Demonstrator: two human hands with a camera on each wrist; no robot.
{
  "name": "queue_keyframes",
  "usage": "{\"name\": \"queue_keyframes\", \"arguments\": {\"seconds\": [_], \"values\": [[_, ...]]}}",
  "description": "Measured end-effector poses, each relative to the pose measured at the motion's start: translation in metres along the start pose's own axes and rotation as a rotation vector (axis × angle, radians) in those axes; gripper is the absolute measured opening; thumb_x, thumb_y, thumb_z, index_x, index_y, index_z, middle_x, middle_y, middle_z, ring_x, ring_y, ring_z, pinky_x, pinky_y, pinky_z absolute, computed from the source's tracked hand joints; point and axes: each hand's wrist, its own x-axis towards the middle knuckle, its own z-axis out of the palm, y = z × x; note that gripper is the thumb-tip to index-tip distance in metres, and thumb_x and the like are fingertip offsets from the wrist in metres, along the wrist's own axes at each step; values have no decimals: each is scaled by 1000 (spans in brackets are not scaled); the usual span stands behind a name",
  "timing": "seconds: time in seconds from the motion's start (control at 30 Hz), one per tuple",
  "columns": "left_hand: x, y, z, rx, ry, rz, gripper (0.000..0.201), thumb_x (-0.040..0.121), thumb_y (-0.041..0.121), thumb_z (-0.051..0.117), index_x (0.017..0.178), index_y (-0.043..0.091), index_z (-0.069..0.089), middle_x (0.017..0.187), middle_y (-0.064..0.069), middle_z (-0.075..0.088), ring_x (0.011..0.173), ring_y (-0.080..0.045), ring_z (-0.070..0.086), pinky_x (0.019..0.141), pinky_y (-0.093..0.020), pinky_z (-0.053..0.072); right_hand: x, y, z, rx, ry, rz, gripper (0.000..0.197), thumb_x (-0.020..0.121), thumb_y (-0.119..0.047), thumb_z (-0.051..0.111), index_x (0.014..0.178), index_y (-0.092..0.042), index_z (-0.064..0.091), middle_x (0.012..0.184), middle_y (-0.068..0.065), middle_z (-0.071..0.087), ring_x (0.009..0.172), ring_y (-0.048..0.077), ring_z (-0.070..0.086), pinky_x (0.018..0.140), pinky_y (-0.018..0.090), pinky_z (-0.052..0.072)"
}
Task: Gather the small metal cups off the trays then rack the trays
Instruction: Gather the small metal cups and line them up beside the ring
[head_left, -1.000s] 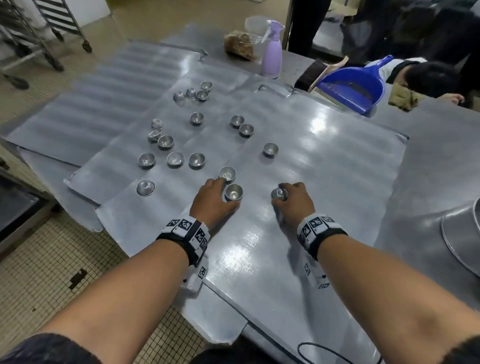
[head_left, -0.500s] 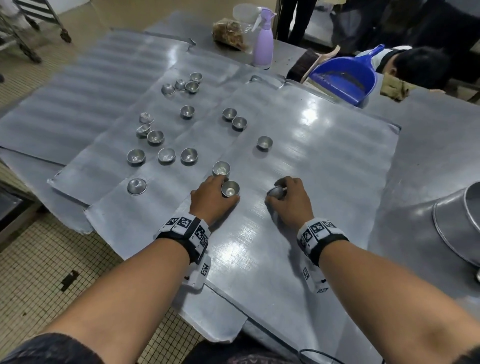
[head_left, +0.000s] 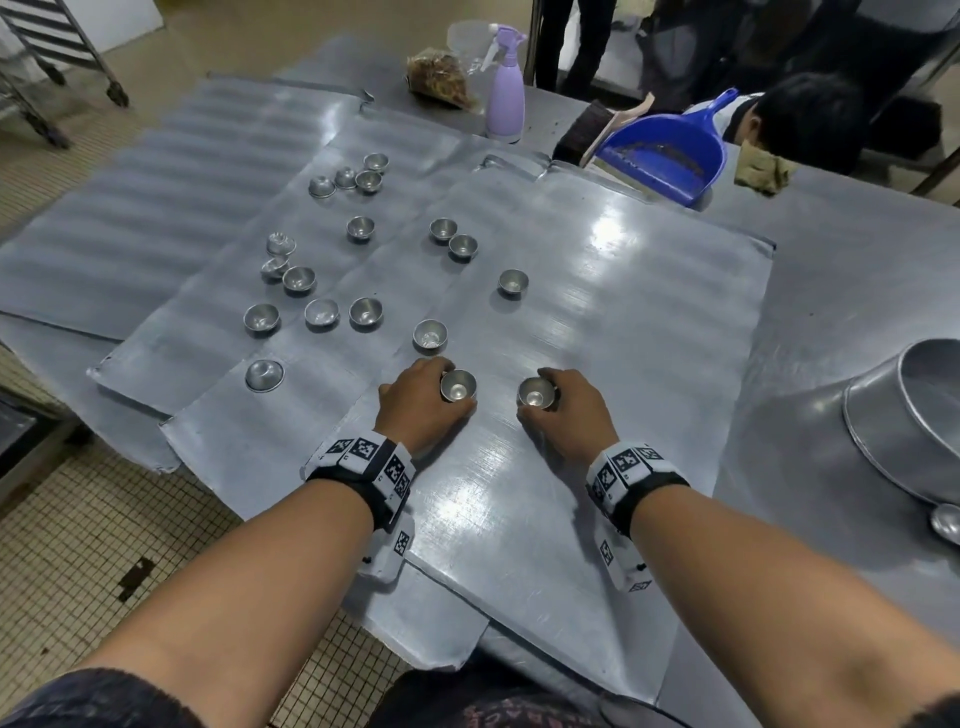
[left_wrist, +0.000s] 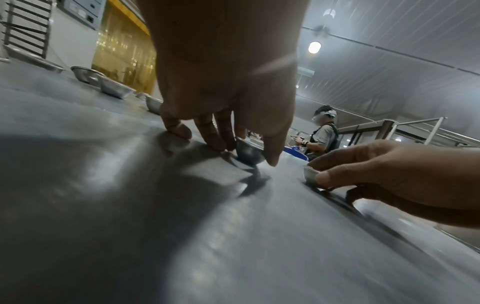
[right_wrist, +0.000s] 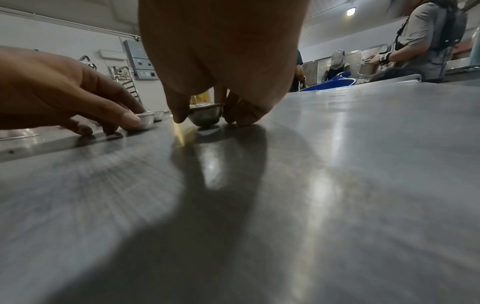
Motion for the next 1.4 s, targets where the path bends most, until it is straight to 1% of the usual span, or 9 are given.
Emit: {"name": "queue_keyframes", "arguments": {"seconds": [0.17, 0.37, 0.5, 0.67, 0.83, 1.0, 1.1, 1.3, 1.4], "values": [[-4, 28, 20, 37, -96, 93, 50, 83, 52, 67, 124, 27, 55, 124, 4, 57, 112, -21, 56, 98, -46, 38, -14, 11, -14, 18, 15, 0, 59, 80, -38, 75, 132, -18, 57, 123, 1, 57, 110, 20, 57, 97, 34, 47], [-7, 92, 59, 31, -228, 243, 48, 87, 48, 65, 127, 24, 54, 124, 0, 57, 111, -23, 57, 99, -49, 44, -43, 49, -55, 75, 114, 65, 54, 80, -32, 73, 130, -18, 57, 122, -3, 56, 106, 15, 57, 86, 22, 41], [-11, 143, 96, 9, -296, 372, 44, 85, 48, 67, 120, 23, 57, 113, 1, 58, 99, -20, 59, 90, -44, 51, -67, 86, -95, 91, 199, 156, 54, 79, -30, 74, 130, -21, 57, 122, -6, 55, 107, 14, 56, 90, 25, 44], [-25, 210, 144, 12, -381, 494, 37, 83, 53, 61, 110, 28, 58, 103, 3, 57, 91, -17, 58, 81, -40, 51, -101, 144, -147, 20, 247, 240, 56, 81, -30, 76, 131, -16, 57, 127, 4, 57, 117, 21, 54, 98, 27, 39], [-36, 266, 190, 28, -458, 589, 46, 86, 39, 72, 125, 18, 58, 114, -4, 58, 101, -21, 59, 88, -35, 48, -136, 202, -179, -3, 312, 351, 54, 79, -33, 77, 127, -19, 59, 126, 1, 58, 118, 19, 54, 94, 23, 36], [-50, 301, 224, 54, -533, 611, 51, 78, 53, 57, 116, 19, 61, 108, -3, 59, 97, -22, 59, 88, -40, 50, -163, 243, -197, 13, 348, 406, 55, 80, -28, 78, 129, -14, 58, 125, 5, 57, 117, 22, 53, 91, 18, 31], [-55, 314, 239, 62, -544, 620, 54, 75, 59, 51, 113, 21, 61, 103, -2, 59, 94, -21, 58, 86, -39, 49, -171, 257, -202, 3, 352, 433, 57, 79, -28, 78, 132, -15, 58, 123, 7, 57, 116, 23, 54, 90, 20, 32], [-50, 330, 255, 84, -559, 655, 40, 86, 40, 68, 120, 20, 60, 103, -4, 57, 94, -23, 59, 81, -35, 47, -170, 269, -208, 53, 367, 451, 60, 82, -26, 76, 137, -15, 54, 130, 8, 54, 120, 26, 53, 98, 27, 37], [-46, 332, 258, 86, -543, 628, 52, 88, 36, 70, 134, 21, 54, 113, -6, 58, 103, -24, 59, 86, -33, 46, -168, 269, -211, 67, 374, 449, 63, 82, -27, 76, 140, -17, 52, 134, 8, 52, 122, 25, 52, 99, 26, 36]]}}
